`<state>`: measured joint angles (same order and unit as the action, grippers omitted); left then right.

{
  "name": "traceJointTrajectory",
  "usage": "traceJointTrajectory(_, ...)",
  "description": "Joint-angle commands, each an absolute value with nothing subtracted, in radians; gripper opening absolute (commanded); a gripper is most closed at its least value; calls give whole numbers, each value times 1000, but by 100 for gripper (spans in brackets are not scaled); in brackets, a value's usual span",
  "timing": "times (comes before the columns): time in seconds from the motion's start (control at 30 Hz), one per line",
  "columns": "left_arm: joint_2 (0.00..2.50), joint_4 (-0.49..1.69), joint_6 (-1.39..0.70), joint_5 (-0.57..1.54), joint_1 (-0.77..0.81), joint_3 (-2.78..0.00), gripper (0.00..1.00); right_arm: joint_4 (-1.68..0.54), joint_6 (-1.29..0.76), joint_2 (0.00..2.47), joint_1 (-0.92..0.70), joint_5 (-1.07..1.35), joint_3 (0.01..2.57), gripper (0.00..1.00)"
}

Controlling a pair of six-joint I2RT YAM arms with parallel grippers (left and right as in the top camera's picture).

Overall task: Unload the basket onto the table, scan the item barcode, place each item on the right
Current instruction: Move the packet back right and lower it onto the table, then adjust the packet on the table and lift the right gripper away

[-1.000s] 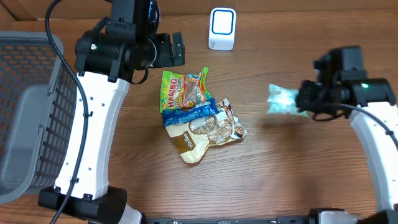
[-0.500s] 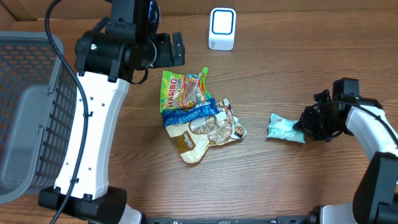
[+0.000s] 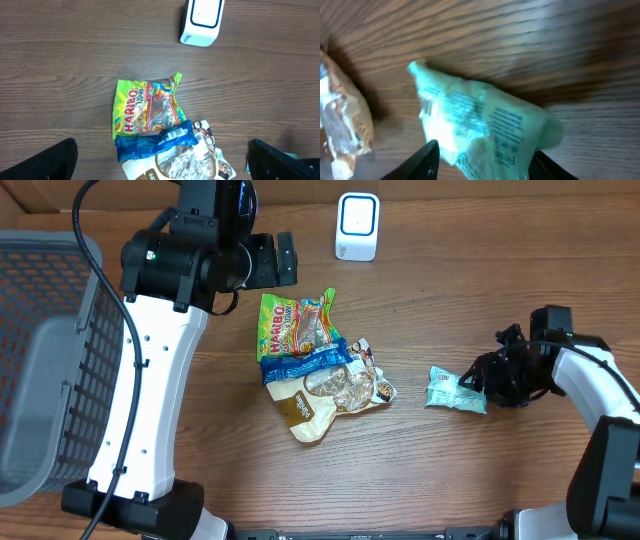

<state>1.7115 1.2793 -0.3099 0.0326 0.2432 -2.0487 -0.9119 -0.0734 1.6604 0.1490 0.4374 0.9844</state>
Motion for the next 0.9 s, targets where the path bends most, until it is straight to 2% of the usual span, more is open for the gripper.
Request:
traceJointTrajectory(0.0, 1721, 1279, -292, 26, 242, -2068, 100, -970, -51, 1662, 118, 442, 1129, 53)
traceJointTrajectory(0.13, 1721, 1279, -292, 26, 242, -2068, 100, -1052, -52, 1662, 110, 435, 1267, 58)
traceJointTrajectory(0.37, 1721, 1279, -292, 26, 242, -2068, 100, -1097, -63, 1662, 110, 440, 1343, 58)
traceJointTrajectory(0.43, 1721, 1279, -292, 26, 242, -2068, 100, -1113, -62, 1663, 106, 443, 1341, 55)
traceJointTrajectory(0.63, 1721, 1279, -292, 26, 242, -2068, 100, -1090, -56, 1663, 4, 447, 1231, 38)
traceJointTrajectory(0.87, 1721, 1279, -292, 26, 242, -2068, 100, -929, -90, 1663, -45, 441, 1047, 38)
